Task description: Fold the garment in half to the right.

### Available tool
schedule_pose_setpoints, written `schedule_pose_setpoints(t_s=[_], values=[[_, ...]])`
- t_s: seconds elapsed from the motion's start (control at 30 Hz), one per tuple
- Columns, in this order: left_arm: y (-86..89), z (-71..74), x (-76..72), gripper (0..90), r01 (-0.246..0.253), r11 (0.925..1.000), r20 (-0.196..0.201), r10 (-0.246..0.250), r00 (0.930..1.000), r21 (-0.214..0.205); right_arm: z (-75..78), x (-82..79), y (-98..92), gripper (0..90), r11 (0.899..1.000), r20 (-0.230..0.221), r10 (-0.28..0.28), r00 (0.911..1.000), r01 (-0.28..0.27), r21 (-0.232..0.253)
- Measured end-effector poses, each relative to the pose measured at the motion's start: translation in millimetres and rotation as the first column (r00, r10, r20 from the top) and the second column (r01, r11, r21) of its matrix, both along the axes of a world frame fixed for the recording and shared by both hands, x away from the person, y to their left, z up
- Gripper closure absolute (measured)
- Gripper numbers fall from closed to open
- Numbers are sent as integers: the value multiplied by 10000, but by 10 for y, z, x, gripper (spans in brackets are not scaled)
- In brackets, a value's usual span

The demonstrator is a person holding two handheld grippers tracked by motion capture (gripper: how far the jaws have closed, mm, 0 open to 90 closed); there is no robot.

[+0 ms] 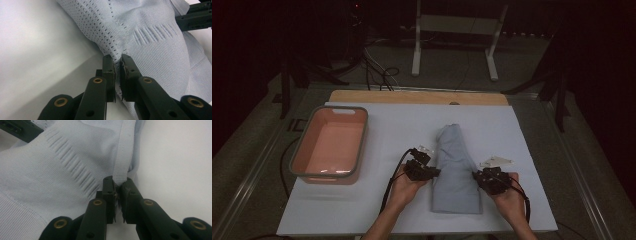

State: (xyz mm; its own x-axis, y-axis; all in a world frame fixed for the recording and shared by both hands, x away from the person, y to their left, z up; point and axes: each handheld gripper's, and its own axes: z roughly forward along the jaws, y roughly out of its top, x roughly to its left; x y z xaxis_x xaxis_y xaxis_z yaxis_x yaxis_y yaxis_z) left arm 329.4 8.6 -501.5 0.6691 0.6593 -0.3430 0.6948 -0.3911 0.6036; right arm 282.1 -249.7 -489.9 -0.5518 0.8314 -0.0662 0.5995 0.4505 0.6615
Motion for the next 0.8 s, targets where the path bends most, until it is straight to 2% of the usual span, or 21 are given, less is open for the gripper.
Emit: schedule_pose_setpoints(t_s=[0.3,0.8], values=[[130,15,3,841,-233,9997,46,233,9997,33,-5,60,120,825,9998,-109,138,9998,-136,166],[348,34,3,841,-683,9976,162,681,9975,115,-14,128,323,825,9987,-32,450,9990,-449,252]])
